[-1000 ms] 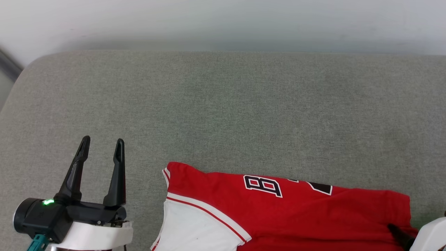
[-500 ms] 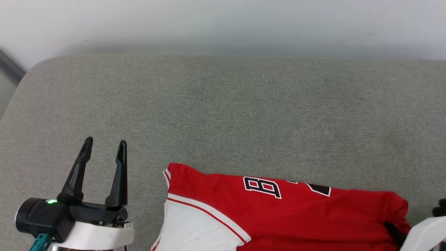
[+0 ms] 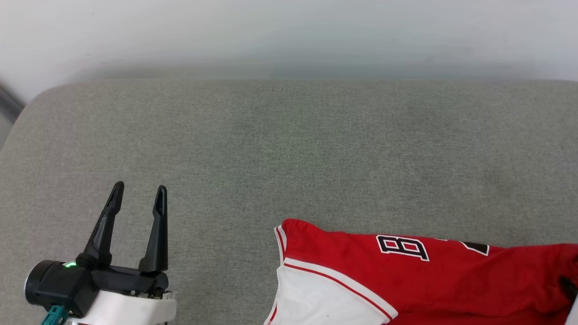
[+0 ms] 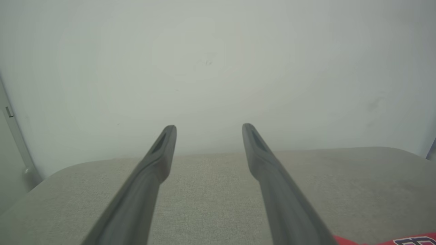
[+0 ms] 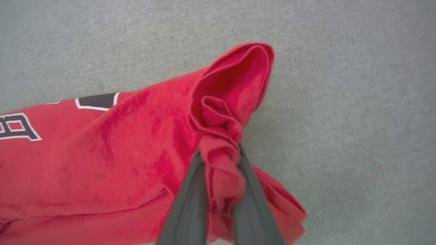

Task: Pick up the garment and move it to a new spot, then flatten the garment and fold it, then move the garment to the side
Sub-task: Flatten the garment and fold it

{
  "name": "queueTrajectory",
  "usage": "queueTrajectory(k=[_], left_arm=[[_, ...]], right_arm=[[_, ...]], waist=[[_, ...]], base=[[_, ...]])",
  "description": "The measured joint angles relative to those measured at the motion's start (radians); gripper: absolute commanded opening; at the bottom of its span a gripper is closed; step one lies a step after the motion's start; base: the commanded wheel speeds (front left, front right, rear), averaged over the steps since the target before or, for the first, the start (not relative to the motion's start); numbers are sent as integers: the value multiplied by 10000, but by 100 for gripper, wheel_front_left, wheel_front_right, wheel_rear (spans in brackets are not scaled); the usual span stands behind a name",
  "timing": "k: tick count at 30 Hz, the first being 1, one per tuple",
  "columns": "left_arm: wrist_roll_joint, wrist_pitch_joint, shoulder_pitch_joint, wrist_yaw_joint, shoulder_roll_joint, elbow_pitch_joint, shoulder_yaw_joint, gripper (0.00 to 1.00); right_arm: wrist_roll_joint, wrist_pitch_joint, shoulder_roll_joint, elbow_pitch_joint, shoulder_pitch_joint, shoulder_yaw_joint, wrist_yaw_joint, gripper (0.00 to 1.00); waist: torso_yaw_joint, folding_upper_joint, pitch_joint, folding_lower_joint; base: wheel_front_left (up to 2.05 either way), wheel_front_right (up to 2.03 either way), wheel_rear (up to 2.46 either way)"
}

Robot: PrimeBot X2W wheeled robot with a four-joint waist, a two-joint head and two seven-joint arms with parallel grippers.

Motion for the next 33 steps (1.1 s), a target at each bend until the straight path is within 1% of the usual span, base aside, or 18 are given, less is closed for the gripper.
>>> queueTrajectory(k=[3, 8, 10, 12, 16, 19, 23, 24, 27, 33], left_arm=[[8, 0, 54, 0, -2, -81, -21, 100], [36, 0, 29, -12, -61, -291, -73, 100], [44, 0, 12, -12, -82, -286, -136, 100], [50, 0, -48, -13, -109, -268, -201, 100], [21, 0, -81, -12, -134, -267, -236, 100], [6, 0, -81, -12, -128, -265, -240, 100], [-8, 0, -82, -12, -127, -257, -215, 100], [-8, 0, -87, -12, -127, -259, -213, 100], [-19, 0, -100, -12, -130, -265, -272, 100], [-69, 0, -124, -12, -127, -240, -339, 100]], right_arm=[[-230, 165, -12, -798, 258, 675, 0, 0], [-242, 800, 477, -2107, 553, 1871, 0, 0], [-249, 993, 579, -2452, 614, 2370, 0, 0], [-245, 1231, 679, -2759, 745, 3089, 0, 0], [-38, 1440, 1229, -3028, 810, 4171, 0, 0], [153, 1436, 1563, -3014, 677, 4698, 0, 0], [322, 1197, 1778, -2698, 224, 5152, 0, 0], [420, 1091, 1802, -2569, 149, 5256, 0, 0], [1258, 579, 1824, -2031, 59, 5586, 0, 0], [1835, -178, 1825, -1030, -567, 6171, -2, 0]], waist=[[-56, 0, -58, 0], [-123, 0, -78, 0], [-101, 0, -96, 0], [-47, 0, -114, 0], [98, 0, -132, 0], [213, 0, -145, 0], [396, 0, -153, 0], [438, 0, -154, 0], [584, 0, -149, 0], [887, 0, -126, 0]], base=[[0, 0, 0], [0, 0, 0], [0, 0, 0], [0, 0, 0], [0, 0, 0], [0, 0, 0], [0, 0, 0], [0, 0, 0], [0, 0, 0], [0, 0, 0]])
